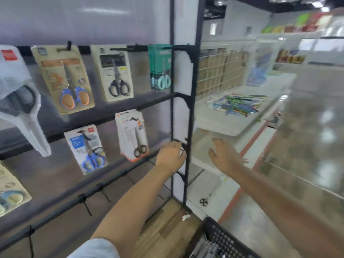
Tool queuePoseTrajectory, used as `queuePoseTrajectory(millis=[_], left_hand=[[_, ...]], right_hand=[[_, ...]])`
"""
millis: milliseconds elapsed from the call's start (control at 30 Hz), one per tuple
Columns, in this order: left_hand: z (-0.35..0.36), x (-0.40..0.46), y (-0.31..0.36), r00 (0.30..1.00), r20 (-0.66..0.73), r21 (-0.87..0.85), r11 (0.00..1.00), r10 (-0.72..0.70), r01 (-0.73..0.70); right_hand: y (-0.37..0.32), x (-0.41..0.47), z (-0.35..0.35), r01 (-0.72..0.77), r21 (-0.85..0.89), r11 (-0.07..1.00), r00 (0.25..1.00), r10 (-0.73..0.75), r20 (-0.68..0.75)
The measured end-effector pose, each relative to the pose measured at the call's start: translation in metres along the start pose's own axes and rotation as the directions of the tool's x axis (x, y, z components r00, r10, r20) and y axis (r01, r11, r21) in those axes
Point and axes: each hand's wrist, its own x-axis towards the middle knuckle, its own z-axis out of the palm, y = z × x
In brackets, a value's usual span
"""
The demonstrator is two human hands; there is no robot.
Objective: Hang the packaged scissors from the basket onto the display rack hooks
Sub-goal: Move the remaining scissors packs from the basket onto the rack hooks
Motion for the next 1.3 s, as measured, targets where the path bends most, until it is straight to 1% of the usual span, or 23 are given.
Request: queuePoseTrajectory(millis=[100,167,300,367,500,600,667,733,800,933,1000,1067,1100,1233,1300], left_hand=[[0.013,-0.012,0.057,0.991,0.000,-0.031,0.990,0.134,-0.134],[0.025,-0.027,0.093,0.979,0.025,-0.043,0.979,0.203,-0.201],[0.058,-0.063,0.152,0.924,0.082,-0.090,0.926,0.374,-0.366],[0.077,-0.083,0.173,0.898,0.126,-0.120,0.905,0.422,-0.409],[0.111,-0.119,0.196,0.846,0.254,-0.182,0.882,0.468,-0.434],[0.141,-0.135,0.191,0.807,0.335,-0.204,0.874,0.486,-0.441],[0.157,-0.140,0.181,0.784,0.382,-0.234,0.872,0.488,-0.429],[0.175,-0.144,0.166,0.777,0.410,-0.227,0.879,0.478,-0.420],[0.201,-0.144,0.145,0.778,0.443,-0.214,0.895,0.446,-0.391],[0.259,-0.140,0.098,0.732,0.612,-0.171,0.954,0.300,-0.248],[0.291,-0.131,0.072,0.708,0.657,-0.151,0.965,0.260,-0.215],[0.311,-0.127,0.054,0.697,0.660,-0.148,0.959,0.278,-0.242],[0.328,-0.124,0.044,0.694,0.664,-0.145,0.959,0.278,-0.245],[0.413,-0.109,0.010,0.685,0.693,-0.138,0.975,0.222,-0.177],[0.456,-0.103,0.000,0.681,0.697,-0.149,0.974,0.226,-0.171]], right_hand=[[0.038,-0.052,-0.018,-0.111,-0.017,0.994,0.993,0.110,-0.033],[0.060,-0.090,-0.028,-0.184,-0.015,0.983,0.982,0.183,-0.050],[0.096,-0.164,-0.046,-0.311,0.005,0.950,0.947,0.310,-0.079],[0.112,-0.198,-0.047,-0.368,0.002,0.930,0.927,0.367,-0.076],[0.139,-0.252,-0.035,-0.504,0.011,0.864,0.863,0.504,-0.030],[0.151,-0.280,-0.014,-0.581,0.002,0.814,0.814,0.581,-0.010],[0.154,-0.293,0.008,-0.631,0.004,0.776,0.776,0.630,0.035],[0.154,-0.302,0.036,-0.674,0.025,0.739,0.737,0.669,0.095],[0.153,-0.307,0.069,-0.701,0.041,0.711,0.707,0.688,0.163],[0.152,-0.302,0.138,-0.738,0.017,0.675,0.654,0.708,0.268],[0.157,-0.291,0.178,-0.729,-0.038,0.683,0.633,0.695,0.341],[0.161,-0.285,0.198,-0.711,-0.080,0.699,0.620,0.677,0.397],[0.167,-0.282,0.215,-0.700,-0.089,0.709,0.615,0.662,0.429],[0.203,-0.271,0.296,-0.659,-0.120,0.743,0.588,0.608,0.534],[0.222,-0.268,0.340,-0.644,-0.105,0.758,0.598,0.584,0.549]])
